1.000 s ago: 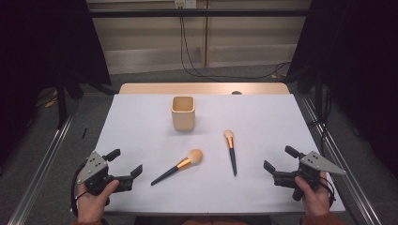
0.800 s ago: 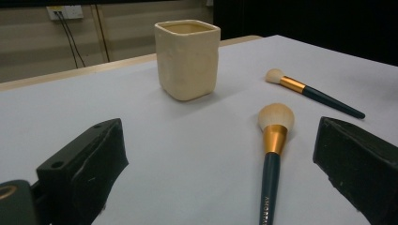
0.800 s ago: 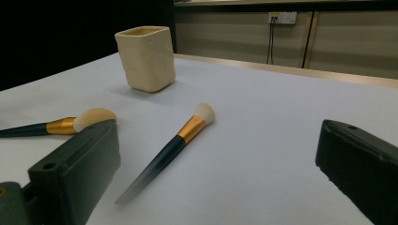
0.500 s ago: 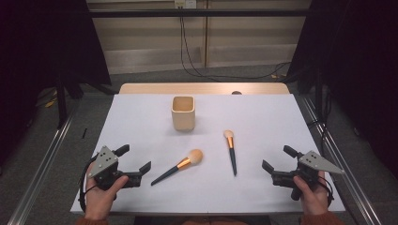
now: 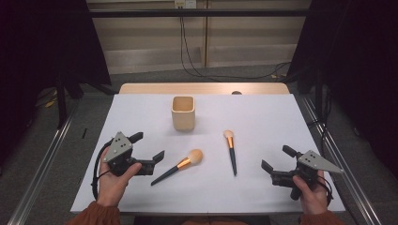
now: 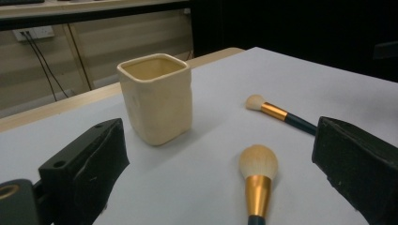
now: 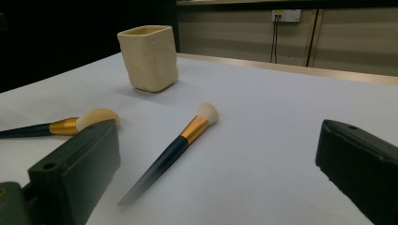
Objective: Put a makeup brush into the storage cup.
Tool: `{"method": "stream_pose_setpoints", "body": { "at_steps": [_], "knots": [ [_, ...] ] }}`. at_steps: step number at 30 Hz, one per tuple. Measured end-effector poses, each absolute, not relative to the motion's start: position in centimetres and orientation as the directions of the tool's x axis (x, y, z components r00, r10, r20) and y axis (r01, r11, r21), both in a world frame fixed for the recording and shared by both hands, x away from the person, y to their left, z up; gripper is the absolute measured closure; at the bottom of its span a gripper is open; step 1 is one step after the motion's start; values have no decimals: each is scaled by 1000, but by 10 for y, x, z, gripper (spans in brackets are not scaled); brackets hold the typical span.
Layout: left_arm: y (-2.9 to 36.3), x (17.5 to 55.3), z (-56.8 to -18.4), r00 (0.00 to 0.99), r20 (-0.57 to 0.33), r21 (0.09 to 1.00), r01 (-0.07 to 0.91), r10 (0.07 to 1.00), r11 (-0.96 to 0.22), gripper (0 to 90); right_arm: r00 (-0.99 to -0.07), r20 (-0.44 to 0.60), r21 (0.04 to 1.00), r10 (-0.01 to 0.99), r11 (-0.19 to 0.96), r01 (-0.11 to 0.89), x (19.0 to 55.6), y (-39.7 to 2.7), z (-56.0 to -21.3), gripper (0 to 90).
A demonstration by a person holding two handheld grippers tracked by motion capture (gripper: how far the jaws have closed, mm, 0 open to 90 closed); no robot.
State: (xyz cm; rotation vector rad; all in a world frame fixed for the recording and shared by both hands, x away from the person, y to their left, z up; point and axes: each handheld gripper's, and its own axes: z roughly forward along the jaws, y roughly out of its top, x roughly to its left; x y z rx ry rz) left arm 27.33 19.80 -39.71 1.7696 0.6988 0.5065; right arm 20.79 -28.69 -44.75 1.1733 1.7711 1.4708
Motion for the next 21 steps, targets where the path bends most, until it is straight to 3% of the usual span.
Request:
{"method": "stream_pose_setpoints", "body": {
  "at_steps": [21],
  "knots": [
    [171,291,-404,751,-30,970,181,660,-162,35,-480,118,961,869,21,274,210,-285,-448,0]
  ]
}}
